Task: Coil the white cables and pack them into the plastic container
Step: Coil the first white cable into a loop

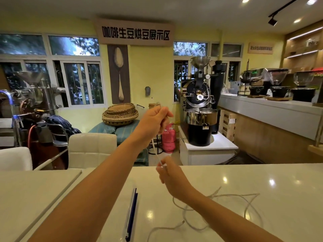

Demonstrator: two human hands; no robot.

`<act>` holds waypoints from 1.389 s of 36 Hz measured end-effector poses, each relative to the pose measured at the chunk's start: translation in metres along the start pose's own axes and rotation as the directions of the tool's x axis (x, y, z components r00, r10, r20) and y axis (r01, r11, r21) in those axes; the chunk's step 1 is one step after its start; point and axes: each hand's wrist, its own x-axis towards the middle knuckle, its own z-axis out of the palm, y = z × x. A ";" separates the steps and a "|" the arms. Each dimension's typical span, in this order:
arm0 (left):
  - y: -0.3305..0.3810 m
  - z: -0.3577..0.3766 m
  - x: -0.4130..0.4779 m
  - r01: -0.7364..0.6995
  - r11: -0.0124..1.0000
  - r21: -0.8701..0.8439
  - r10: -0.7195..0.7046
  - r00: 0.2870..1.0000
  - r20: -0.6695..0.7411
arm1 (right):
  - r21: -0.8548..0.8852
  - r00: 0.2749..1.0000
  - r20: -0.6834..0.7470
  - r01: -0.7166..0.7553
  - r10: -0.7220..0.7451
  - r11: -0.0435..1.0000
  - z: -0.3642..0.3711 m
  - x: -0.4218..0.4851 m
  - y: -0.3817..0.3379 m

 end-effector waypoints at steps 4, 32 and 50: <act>-0.007 -0.011 0.008 -0.011 0.999 0.035 0.015 0.995 -0.100 | -0.286 0.989 0.010 0.146 -0.149 0.947 -0.017 -0.016 0.002; -0.032 -0.002 -0.026 0.078 0.997 -0.006 -0.077 0.993 0.094 | -0.310 0.881 0.045 0.461 -0.472 0.831 -0.130 0.015 -0.084; -0.019 0.008 -0.039 0.212 0.965 -0.156 -0.125 0.889 0.440 | 0.010 0.942 -0.037 0.333 -0.332 0.943 -0.123 0.053 -0.072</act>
